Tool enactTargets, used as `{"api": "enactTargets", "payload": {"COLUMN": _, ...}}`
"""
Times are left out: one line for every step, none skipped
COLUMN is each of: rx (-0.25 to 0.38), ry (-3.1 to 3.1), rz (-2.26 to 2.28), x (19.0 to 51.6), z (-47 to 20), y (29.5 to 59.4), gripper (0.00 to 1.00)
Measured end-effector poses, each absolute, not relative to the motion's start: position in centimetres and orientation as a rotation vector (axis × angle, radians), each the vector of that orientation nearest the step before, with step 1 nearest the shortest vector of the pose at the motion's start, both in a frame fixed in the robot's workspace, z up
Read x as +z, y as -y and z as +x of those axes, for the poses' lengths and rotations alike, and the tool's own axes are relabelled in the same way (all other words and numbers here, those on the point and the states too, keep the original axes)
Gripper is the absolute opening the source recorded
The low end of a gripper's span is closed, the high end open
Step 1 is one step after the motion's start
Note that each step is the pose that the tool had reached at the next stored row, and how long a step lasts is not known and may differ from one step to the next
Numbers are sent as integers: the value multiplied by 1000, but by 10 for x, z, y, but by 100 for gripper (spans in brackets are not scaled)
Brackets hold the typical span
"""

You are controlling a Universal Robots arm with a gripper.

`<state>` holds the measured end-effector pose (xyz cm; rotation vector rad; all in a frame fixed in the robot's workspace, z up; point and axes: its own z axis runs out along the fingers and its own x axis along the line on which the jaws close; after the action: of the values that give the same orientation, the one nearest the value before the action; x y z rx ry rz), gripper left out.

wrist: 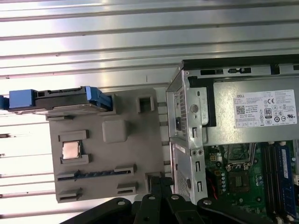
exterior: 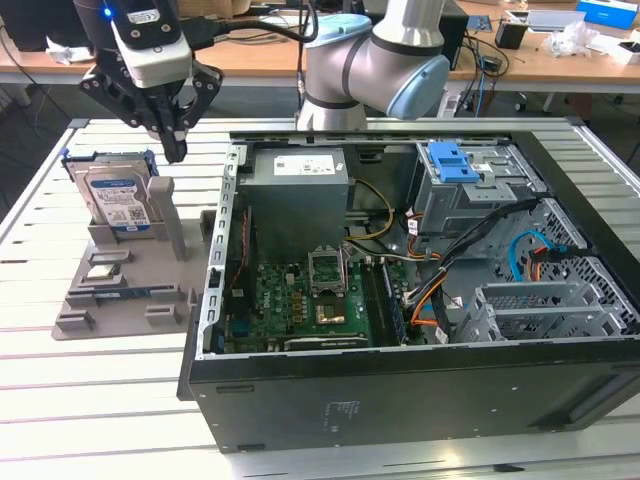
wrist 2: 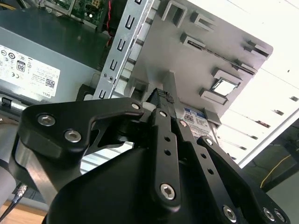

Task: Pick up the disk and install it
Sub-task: 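Reach for the disk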

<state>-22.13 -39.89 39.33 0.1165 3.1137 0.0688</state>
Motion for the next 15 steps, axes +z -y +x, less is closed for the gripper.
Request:
{"api": "enactTargets", "payload": {"rx": 69, "ry": -3114, "rz": 117, "x": 393, "z": -223, "y": 399, "gripper": 10}}
{"api": "enactTargets", "payload": {"rx": 69, "ry": -3114, "rz": 117, "x": 393, "z": -224, "y": 399, "gripper": 10}}
{"api": "enactTargets", "payload": {"rx": 69, "ry": -3114, "rz": 117, "x": 393, "z": -226, "y": 399, "gripper": 10}}
{"api": "enactTargets", "payload": {"rx": 69, "ry": -3114, "rz": 117, "x": 393, "z": -227, "y": 399, "gripper": 10}}
{"api": "enactTargets", "payload": {"rx": 69, "ry": -3114, "rz": 117, "x": 393, "z": -229, "y": 399, "gripper": 10}}
{"api": "enactTargets", "payload": {"rx": 69, "ry": -3114, "rz": 117, "x": 393, "z": -231, "y": 399, "gripper": 10}}
{"api": "enactTargets", "payload": {"rx": 69, "ry": -3114, "rz": 117, "x": 393, "z": -233, "y": 399, "gripper": 10}}
{"api": "enactTargets", "payload": {"rx": 69, "ry": -3114, "rz": 117, "x": 393, "z": -234, "y": 399, "gripper": 10}}
{"api": "enactTargets", "payload": {"rx": 69, "ry": -3114, "rz": 117, "x": 393, "z": -236, "y": 399, "gripper": 10}}
{"api": "enactTargets", "payload": {"rx": 69, "ry": -3114, "rz": 117, "x": 393, "z": -238, "y": 399, "gripper": 10}}
{"api": "enactTargets", "payload": {"rx": 69, "ry": -3114, "rz": 117, "x": 393, "z": -240, "y": 399, "gripper": 10}}
{"api": "enactTargets", "payload": {"rx": 69, "ry": -3114, "rz": 117, "x": 393, "z": -241, "y": 399, "gripper": 10}}
{"api": "enactTargets", "payload": {"rx": 69, "ry": -3114, "rz": 117, "x": 393, "z": -242, "y": 399, "gripper": 10}}
{"api": "enactTargets", "payload": {"rx": 69, "ry": -3114, "rz": 116, "x": 393, "z": -244, "y": 399, "gripper": 10}}
{"api": "enactTargets", "payload": {"rx": 69, "ry": -3114, "rz": 116, "x": 393, "z": -245, "y": 399, "gripper": 10}}
